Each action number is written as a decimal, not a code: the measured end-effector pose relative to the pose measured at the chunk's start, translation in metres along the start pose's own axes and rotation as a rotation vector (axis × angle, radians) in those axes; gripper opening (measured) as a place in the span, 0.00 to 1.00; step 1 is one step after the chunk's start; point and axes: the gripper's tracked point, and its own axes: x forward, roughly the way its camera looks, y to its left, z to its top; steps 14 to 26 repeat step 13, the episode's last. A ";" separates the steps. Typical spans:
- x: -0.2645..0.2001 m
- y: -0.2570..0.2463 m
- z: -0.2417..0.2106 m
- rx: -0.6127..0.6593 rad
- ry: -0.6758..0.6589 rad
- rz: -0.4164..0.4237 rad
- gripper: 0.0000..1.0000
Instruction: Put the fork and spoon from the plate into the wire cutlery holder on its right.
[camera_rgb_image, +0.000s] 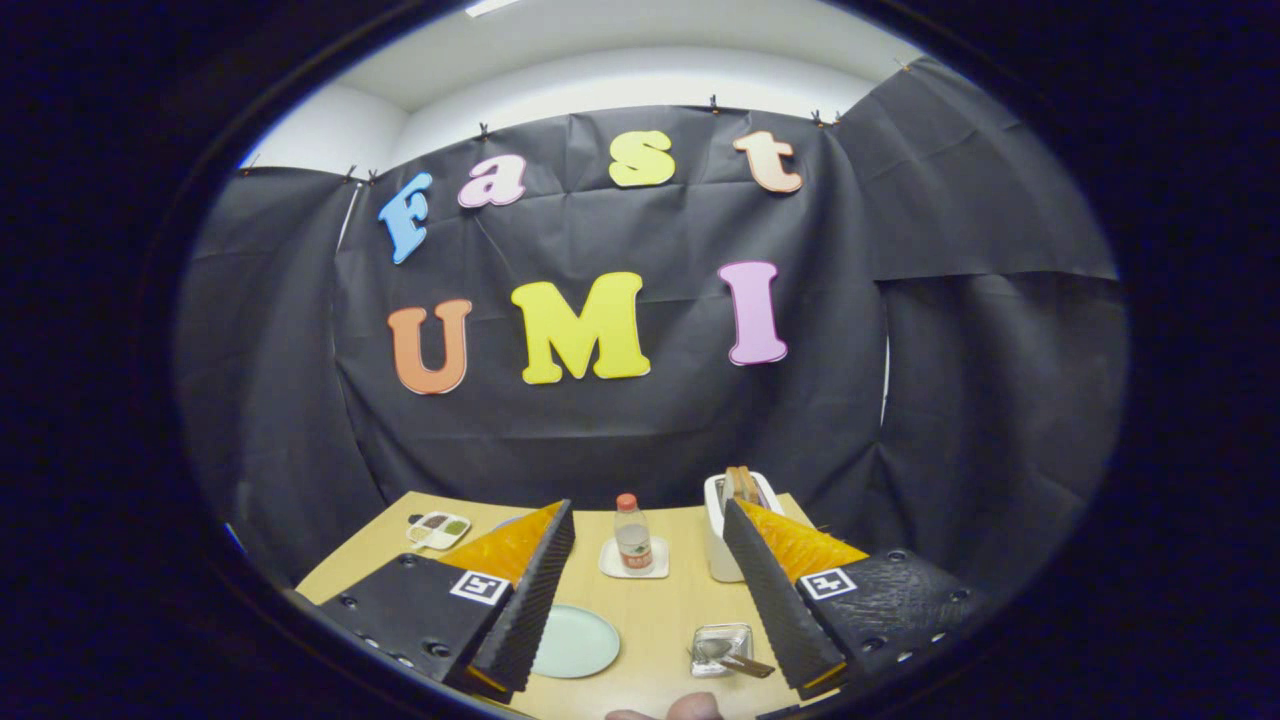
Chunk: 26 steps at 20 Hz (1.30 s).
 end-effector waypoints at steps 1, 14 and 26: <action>-0.001 0.002 0.000 -0.008 -0.007 0.003 0.90; 0.000 0.012 0.013 -0.019 -0.059 -0.007 0.90; 0.000 0.012 0.013 -0.019 -0.059 -0.007 0.90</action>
